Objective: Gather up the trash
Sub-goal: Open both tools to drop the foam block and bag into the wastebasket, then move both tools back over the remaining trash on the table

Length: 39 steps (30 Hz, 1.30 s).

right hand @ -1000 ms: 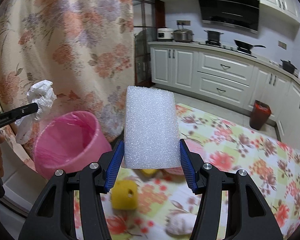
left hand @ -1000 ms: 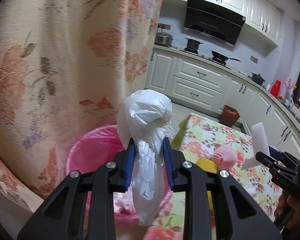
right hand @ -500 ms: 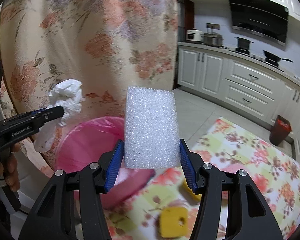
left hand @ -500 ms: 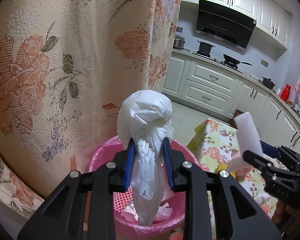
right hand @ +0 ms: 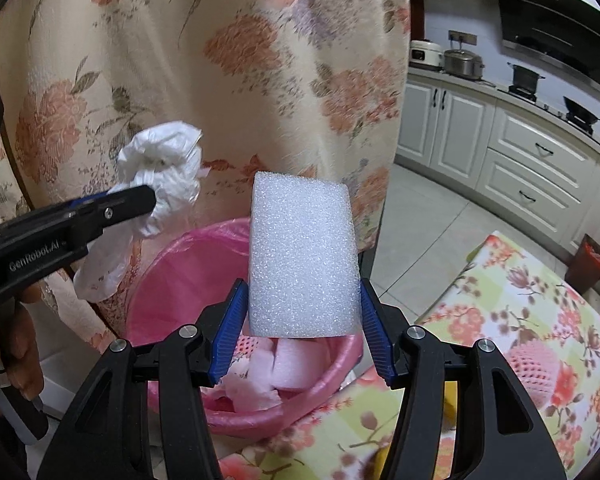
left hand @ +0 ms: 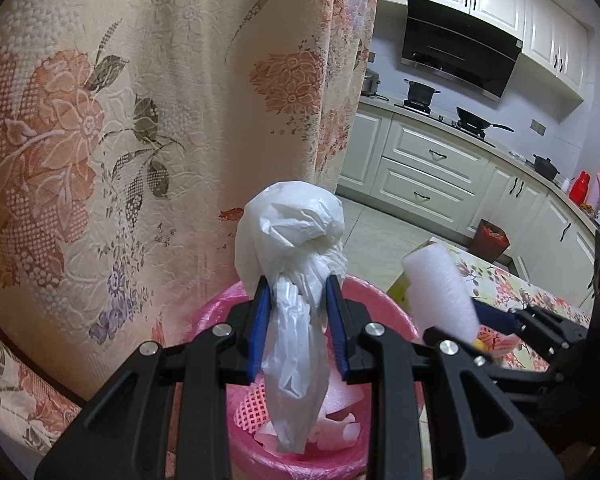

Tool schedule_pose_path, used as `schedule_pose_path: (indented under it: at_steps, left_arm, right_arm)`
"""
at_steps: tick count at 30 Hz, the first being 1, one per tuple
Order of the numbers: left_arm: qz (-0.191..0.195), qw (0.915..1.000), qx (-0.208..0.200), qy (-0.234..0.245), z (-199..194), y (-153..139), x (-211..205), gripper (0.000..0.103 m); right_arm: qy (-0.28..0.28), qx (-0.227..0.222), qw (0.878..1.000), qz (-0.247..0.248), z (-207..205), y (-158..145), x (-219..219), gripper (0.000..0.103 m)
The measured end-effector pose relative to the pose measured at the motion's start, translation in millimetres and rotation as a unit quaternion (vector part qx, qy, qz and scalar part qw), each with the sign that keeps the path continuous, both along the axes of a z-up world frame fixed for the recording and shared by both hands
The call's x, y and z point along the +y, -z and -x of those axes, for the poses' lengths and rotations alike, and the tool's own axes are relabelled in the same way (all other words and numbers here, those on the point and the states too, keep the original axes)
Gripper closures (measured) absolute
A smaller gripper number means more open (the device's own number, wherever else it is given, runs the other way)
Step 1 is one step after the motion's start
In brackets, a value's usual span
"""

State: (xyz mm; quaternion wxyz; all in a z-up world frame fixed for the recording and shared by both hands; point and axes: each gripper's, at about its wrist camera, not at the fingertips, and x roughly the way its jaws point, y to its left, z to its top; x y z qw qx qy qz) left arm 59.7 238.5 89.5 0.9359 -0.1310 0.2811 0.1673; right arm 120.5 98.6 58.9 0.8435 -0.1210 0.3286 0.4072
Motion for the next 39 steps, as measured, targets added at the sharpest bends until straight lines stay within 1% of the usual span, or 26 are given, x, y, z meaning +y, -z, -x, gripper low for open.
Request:
schedule_pose_path:
  at_steps: [1,3,6,7,8,9,13,23,25,33,39]
  left_arm:
    - [0.0,1.0,0.0,0.0,-2,0,1,0.076]
    - [0.001,1.0,0.002,0.0,-8,-1,0,0.076]
    - [0.001,1.0,0.003,0.003,-12,1,-3,0.073]
    - [0.002,1.0,0.003,0.005,-14,3,-3,0.068]
    - [0.003,1.0,0.004,0.004,-15,5,-1,0.059]
    - [0.003,1.0,0.006,-0.001,-18,7,0,0.041]
    - [0.005,0.9999,0.008,-0.005,-23,8,1,0.042]
    - [0.007,0.9999,0.009,0.006,-19,10,-14,0.042]
    - [0.008,0.9999,0.008,0.01,-18,10,-19,0.042]
    - [0.01,0.9997,0.006,0.021,-12,11,-37,0.042]
    - [0.012,0.9993,0.007,0.036,-11,12,-53,0.042]
  right_arm:
    - [-0.001,0.0,1.0,0.002,0,2,2,0.043]
    - [0.003,-0.002,1.0,0.004,1,3,2,0.038]
    - [0.007,-0.001,1.0,0.003,-1,4,-1,0.036]
    - [0.01,-0.003,1.0,0.003,-3,3,-3,0.036]
    - [0.016,-0.002,1.0,0.002,-4,3,-7,0.036]
    - [0.02,-0.001,1.0,0.0,-6,2,-10,0.036]
    - [0.037,-0.003,0.999,-0.002,-10,1,-27,0.035]
    - [0.069,-0.005,0.998,-0.003,-10,6,-63,0.035]
    - [0.075,-0.006,0.997,-0.003,-9,6,-71,0.033]
    - [0.108,-0.011,0.994,0.0,-5,7,-112,0.032]
    - [0.137,-0.007,0.991,0.005,-3,14,-148,0.032]
